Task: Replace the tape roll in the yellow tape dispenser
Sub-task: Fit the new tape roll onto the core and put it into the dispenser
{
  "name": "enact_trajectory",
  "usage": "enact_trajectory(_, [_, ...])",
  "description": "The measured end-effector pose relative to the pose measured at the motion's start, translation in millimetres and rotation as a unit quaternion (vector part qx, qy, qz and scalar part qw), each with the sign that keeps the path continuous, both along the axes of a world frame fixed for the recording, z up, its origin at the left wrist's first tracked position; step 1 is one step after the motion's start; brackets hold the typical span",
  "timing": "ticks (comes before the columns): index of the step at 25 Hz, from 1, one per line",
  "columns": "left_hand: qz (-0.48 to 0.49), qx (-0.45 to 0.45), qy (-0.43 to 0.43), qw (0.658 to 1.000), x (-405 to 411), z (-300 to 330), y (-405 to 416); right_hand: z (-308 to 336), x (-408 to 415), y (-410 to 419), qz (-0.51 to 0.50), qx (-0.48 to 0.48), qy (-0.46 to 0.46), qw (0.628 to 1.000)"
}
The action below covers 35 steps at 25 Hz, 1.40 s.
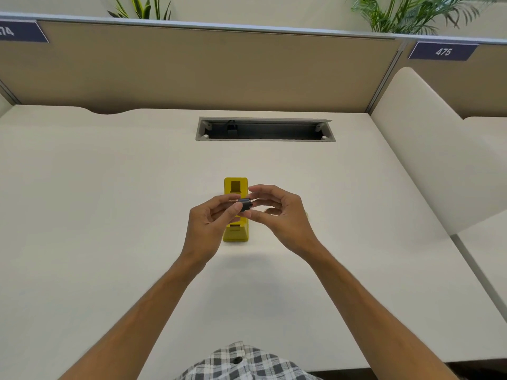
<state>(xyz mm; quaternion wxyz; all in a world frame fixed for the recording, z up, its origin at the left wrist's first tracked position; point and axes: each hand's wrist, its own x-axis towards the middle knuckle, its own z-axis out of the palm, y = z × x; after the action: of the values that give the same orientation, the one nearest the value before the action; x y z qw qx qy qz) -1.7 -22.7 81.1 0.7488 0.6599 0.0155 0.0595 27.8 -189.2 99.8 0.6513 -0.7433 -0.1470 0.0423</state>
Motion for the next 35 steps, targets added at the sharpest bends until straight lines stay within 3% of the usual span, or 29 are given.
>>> enact_trajectory(5, [0.001,-0.015,0.016,1.000,0.3,-0.7,3.0,-8.8,12.7,-13.4,-0.003,-0.045,0.032,0.999])
enact_trajectory(9, [0.017,-0.013,0.025,0.999,1.8,0.3,5.3,-29.1,33.6,-35.4,-0.098,-0.138,0.014,0.985])
enact_trajectory(11, [0.023,-0.014,0.023,0.999,2.7,1.5,5.6,-42.2,42.9,-48.9,-0.129,-0.268,-0.014,0.955])
enact_trajectory(14, [0.024,-0.010,0.023,0.999,2.7,3.3,5.0,-63.5,56.5,-68.7,-0.085,-0.493,-0.015,0.866])
enact_trajectory(16, [0.025,-0.005,0.024,0.999,2.4,3.8,5.2,-73.7,61.6,-75.8,-0.062,-0.546,0.025,0.835])
enact_trajectory(19, [0.025,0.000,0.025,0.999,2.3,3.2,6.0,-85.6,63.8,-79.1,-0.066,-0.568,0.039,0.819])
enact_trajectory(25, [0.025,0.021,0.030,0.999,2.1,0.9,6.3,-87.8,62.0,-77.8,-0.104,-0.530,0.018,0.841])
enact_trajectory(30, [0.021,0.022,0.024,0.999,2.8,1.2,7.5,-70.0,44.8,-62.8,-0.181,-0.254,0.026,0.950])
enact_trajectory(35, [0.014,0.029,0.032,0.999,2.4,1.6,5.8,-44.5,26.7,-41.1,-0.131,-0.053,0.056,0.988])
